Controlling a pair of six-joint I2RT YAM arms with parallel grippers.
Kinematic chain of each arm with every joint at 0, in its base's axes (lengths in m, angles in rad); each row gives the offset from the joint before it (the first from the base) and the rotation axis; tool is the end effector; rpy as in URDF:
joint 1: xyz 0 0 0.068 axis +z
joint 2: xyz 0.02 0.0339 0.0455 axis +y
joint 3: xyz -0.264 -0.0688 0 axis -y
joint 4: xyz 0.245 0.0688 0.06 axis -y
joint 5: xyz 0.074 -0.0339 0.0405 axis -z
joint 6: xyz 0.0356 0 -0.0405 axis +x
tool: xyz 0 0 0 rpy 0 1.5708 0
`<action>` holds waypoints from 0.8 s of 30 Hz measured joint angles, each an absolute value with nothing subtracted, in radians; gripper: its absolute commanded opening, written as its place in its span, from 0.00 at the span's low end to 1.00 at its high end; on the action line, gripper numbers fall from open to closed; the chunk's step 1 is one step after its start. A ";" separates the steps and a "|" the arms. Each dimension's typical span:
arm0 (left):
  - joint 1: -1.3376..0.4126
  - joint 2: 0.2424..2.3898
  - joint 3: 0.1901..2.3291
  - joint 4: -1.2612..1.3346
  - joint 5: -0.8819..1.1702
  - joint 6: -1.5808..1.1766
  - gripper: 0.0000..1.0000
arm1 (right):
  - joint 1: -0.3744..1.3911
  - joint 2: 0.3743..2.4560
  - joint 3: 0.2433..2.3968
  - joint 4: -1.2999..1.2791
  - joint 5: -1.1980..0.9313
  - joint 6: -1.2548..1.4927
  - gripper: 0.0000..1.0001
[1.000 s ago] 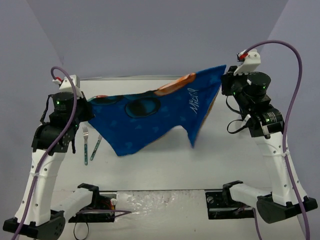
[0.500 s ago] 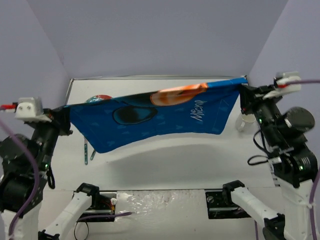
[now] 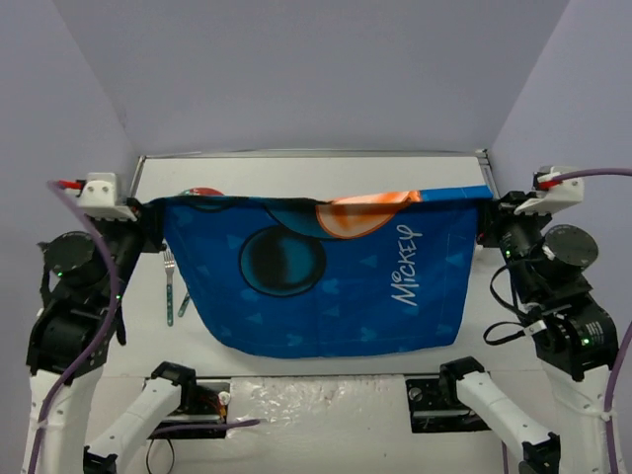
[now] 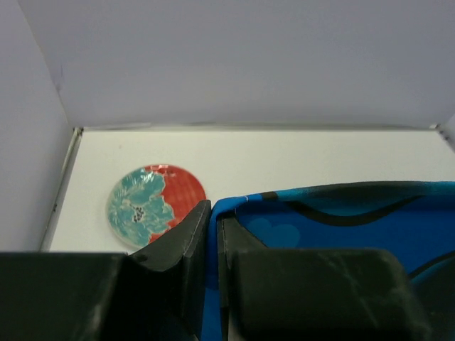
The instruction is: Set the dinner table for one person
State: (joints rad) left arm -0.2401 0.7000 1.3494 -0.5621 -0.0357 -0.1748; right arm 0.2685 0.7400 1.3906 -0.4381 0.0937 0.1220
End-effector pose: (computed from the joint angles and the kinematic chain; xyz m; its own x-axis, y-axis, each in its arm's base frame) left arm 0.0839 -0.0192 0.4891 0.0481 -0.1907 -0.9805 0.2147 0.9606 -0.1763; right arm 0.0883 0.0208 0.5107 0.1804 0.1753 -0.9678 -0.1994 0.9701 0.1385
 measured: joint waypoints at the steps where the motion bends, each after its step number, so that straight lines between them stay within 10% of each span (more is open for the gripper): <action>1: -0.240 0.730 1.331 -0.554 -0.035 -0.175 0.08 | 0.267 0.752 1.375 -0.441 0.115 0.130 0.00; 19: -0.224 1.689 1.183 -0.305 -0.002 -0.190 0.08 | 0.192 1.498 1.015 -0.195 0.281 0.325 0.01; 24: -0.219 1.798 1.315 -0.265 0.006 -0.206 0.31 | 0.169 1.686 1.114 -0.139 0.285 0.325 0.39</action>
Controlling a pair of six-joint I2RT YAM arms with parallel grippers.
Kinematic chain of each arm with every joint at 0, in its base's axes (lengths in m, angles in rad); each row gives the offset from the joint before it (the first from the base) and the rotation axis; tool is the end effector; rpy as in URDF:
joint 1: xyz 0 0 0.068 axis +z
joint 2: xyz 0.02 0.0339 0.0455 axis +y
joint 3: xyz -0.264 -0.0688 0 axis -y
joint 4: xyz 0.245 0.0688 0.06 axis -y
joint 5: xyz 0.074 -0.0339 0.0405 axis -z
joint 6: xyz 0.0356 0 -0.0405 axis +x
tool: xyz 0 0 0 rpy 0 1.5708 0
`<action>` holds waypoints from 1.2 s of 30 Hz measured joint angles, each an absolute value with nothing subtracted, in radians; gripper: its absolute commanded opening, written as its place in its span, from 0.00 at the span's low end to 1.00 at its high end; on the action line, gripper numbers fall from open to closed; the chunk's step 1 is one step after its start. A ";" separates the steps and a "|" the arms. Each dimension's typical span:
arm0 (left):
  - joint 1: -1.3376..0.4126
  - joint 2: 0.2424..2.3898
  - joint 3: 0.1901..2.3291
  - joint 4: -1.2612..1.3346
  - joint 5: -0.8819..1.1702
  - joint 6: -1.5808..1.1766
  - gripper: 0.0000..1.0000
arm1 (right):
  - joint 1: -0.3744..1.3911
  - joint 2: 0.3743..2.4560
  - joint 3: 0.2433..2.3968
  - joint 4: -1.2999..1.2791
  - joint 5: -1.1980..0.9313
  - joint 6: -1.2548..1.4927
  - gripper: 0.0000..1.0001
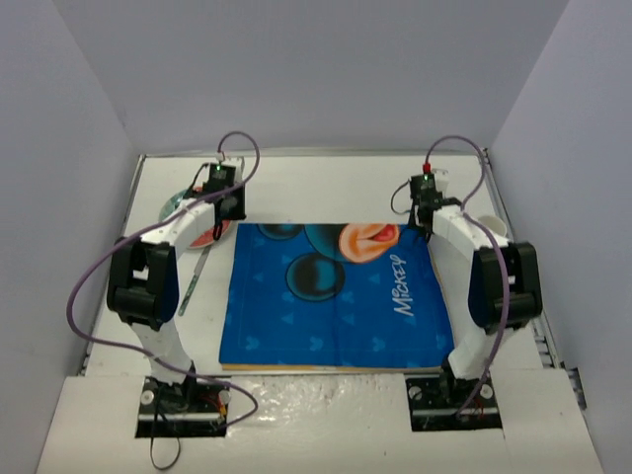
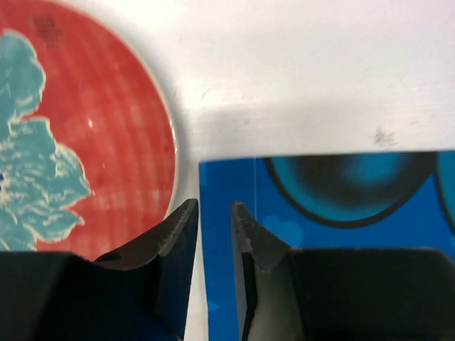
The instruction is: Set the dinner table for one person
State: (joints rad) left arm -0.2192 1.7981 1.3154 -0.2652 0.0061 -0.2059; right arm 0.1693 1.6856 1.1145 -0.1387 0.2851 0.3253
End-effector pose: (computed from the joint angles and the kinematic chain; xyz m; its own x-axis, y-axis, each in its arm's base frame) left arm 0.3950 -0.0882 0.2356 -0.6952 -0.0546 -0.7168 0.0814 0.9847 -0.1539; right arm 0.3672 0.0526 0.2233 -0.5932 0.2098 -0.7773 0.2513 0.9655 0.0687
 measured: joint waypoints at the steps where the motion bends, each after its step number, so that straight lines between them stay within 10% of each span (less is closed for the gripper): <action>1: -0.219 1.802 1.332 -0.256 0.016 -0.214 0.39 | 0.167 1.720 1.146 -0.136 0.286 0.323 0.49; 3: -0.219 1.800 1.353 -0.241 0.039 -0.233 0.52 | 0.163 1.768 1.200 -0.139 0.289 0.315 0.70; 8: -0.233 1.748 1.337 -0.240 0.074 -0.321 0.61 | 0.163 1.753 1.294 -0.177 0.294 0.273 0.85; 18: -0.373 1.739 1.266 -0.341 0.048 -0.505 0.63 | 0.163 1.572 1.191 -0.207 0.189 0.314 0.86; 36: -0.385 1.855 1.263 -0.354 0.038 -0.628 0.63 | 0.157 1.973 1.296 -0.179 0.136 0.357 0.86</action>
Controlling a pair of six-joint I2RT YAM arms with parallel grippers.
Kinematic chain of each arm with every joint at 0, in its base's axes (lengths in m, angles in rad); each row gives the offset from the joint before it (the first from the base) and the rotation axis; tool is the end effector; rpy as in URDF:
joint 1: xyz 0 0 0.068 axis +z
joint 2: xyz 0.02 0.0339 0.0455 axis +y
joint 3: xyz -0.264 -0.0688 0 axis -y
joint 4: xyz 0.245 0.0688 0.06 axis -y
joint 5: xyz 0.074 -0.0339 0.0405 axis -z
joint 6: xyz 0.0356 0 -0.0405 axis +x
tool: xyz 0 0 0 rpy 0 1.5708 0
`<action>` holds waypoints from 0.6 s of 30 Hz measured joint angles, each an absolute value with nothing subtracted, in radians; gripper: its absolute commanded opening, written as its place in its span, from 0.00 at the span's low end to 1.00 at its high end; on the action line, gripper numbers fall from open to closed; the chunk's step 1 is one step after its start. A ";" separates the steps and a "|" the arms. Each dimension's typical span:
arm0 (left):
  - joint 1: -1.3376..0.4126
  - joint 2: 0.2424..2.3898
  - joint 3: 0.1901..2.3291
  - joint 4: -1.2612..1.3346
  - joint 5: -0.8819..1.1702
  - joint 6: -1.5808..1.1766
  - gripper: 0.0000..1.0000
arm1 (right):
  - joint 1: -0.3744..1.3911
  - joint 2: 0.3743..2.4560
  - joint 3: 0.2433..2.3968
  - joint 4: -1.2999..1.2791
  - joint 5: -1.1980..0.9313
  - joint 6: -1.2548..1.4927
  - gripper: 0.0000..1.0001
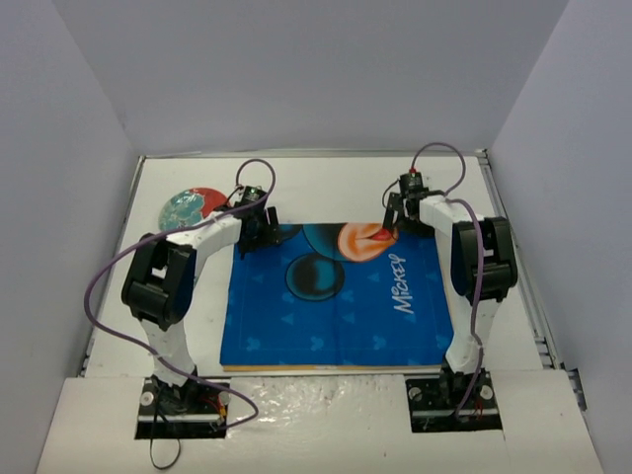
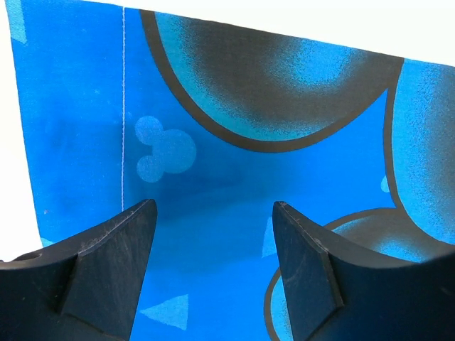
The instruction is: Set the dinner table for one person
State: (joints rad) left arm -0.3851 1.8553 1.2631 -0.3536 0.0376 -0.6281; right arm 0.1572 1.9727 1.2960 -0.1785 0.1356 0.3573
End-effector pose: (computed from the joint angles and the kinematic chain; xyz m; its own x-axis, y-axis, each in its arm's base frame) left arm 0.3656 -0.1496 0.1911 -0.8407 -0.2928 -0.4555 -0.1214 0.9217 -0.3685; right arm 0.4191 0.0616 0.1673 -0.7219 0.2364 -0.6503 0.1974 0.9711 0.1339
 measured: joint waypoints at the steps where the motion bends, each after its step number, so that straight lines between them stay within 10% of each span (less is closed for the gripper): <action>1: -0.385 1.855 1.262 -0.352 0.038 -0.628 0.63 | 0.156 1.990 1.318 -0.171 0.135 0.351 0.86; 18: -0.385 1.846 1.245 -0.342 0.043 -0.588 0.63 | 0.080 2.119 1.492 -0.127 0.099 0.232 0.82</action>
